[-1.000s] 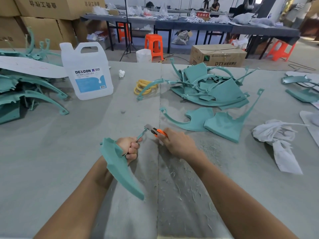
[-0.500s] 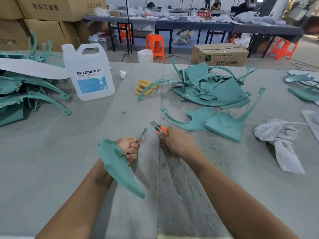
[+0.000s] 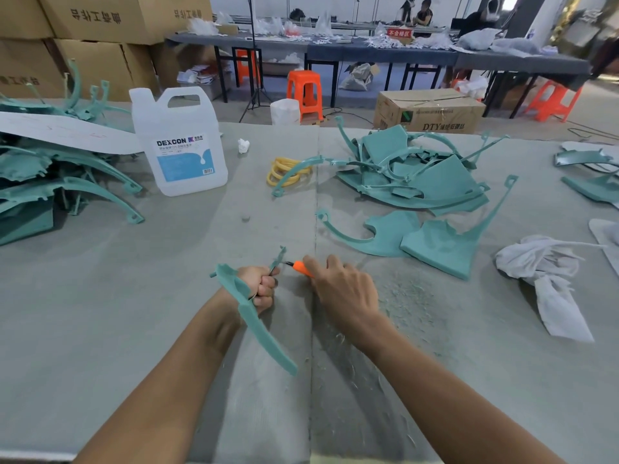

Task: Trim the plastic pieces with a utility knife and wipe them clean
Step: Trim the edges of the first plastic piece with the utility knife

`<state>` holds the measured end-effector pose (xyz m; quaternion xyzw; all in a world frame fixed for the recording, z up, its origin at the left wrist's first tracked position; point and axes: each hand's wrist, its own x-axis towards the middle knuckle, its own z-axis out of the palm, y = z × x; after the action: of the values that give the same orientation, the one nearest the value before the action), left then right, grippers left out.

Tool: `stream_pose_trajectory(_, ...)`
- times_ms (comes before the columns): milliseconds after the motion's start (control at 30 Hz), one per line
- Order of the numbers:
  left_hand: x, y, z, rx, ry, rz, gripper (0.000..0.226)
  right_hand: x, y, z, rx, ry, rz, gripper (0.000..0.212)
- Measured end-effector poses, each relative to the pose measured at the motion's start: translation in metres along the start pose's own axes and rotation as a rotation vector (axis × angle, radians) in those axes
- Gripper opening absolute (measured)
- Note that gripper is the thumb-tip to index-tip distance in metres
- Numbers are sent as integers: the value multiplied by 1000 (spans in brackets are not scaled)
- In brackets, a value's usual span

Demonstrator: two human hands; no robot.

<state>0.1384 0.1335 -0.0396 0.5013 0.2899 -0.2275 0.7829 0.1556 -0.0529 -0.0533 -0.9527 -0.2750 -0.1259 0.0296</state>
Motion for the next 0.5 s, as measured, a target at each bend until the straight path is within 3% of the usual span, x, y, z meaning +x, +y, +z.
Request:
stream_pose_trajectory(133, 1, -4, 4, -86, 39, 72, 32, 6, -3, -7, 203, 97, 167, 23)
stream_pose_trajectory(300, -9, -13, 1, -142, -176, 121, 26, 21, -13, -17, 776, -64, 266, 37)
stream_pose_trajectory(400, -23, -25, 0, -185, -295, 135, 13, 24, -13, -21, 1027, -87, 280, 33)
stream_pose_trajectory(500, -38, -37, -2, -259, -344, 130, 19, 22, -11, -27, 1237, -100, 225, 36)
